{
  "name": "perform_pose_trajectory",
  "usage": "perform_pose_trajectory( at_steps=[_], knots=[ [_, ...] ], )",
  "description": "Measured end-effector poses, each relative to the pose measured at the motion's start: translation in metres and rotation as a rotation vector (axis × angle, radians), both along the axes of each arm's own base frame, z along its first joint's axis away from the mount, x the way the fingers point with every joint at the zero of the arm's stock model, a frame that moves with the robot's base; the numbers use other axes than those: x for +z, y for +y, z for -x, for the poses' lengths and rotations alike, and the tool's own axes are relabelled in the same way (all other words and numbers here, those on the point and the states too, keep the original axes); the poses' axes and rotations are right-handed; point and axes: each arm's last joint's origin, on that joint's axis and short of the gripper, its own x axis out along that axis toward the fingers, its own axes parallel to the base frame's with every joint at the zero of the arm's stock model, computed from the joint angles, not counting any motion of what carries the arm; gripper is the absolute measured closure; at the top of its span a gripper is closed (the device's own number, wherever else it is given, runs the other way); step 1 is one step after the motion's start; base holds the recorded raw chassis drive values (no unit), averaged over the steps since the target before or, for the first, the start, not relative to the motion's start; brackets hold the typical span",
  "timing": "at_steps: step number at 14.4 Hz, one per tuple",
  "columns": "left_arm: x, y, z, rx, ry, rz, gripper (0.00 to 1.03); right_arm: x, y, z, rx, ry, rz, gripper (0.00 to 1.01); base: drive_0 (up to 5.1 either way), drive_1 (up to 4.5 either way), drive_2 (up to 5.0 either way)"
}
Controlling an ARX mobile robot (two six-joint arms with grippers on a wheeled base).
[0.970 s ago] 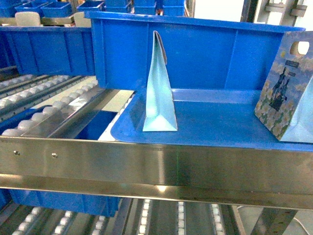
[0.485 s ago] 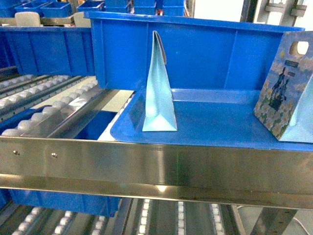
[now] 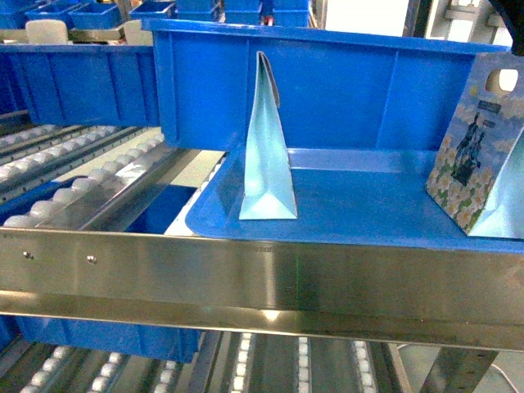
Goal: Move flower gift bag to table near conveyor
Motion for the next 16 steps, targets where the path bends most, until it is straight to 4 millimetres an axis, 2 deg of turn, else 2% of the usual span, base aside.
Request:
perform_pose_trajectory(
  at_steps=[2,3,5,8,11,12,16],
  knots=[
    [0.000,0.000,0.000,0.000,0.000,0.000,0.05,-0.002,-0.006,-0.019,-0.025,0.051,0.002,0.03,0.0,0.00,0.0],
    [0.000,0.000,0.000,0.000,0.000,0.000,0.05,-0.009,-0.012,-0.034,-0.038,0.107,-0.008,0.03,0.0,0.00,0.0],
    [0.000,0.000,0.000,0.000,0.000,0.000,0.05,-0.017,-0.019,-0.050,-0.051,0.175,-0.030,0.03,0.0,0.00,0.0],
    [0.000,0.000,0.000,0.000,0.000,0.000,0.05,-0.037,-0.021,-0.065,-0.068,0.262,-0.033,0.03,0.0,0.00,0.0],
    [0.000,0.000,0.000,0.001,0.000,0.000,0.05,-0.049,-0.025,-0.069,-0.085,0.307,-0.049,0.03,0.0,0.00,0.0],
    [0.000,0.000,0.000,0.001,0.000,0.000,0.05,-0.051,-0.026,-0.071,-0.092,0.307,-0.059,0.10,0.0,0.00,0.0],
    [0.000,0.000,0.000,0.001,0.000,0.000,0.05,-0.050,-0.026,-0.069,-0.069,0.282,-0.069,0.59,0.0,0.00,0.0]
  ],
)
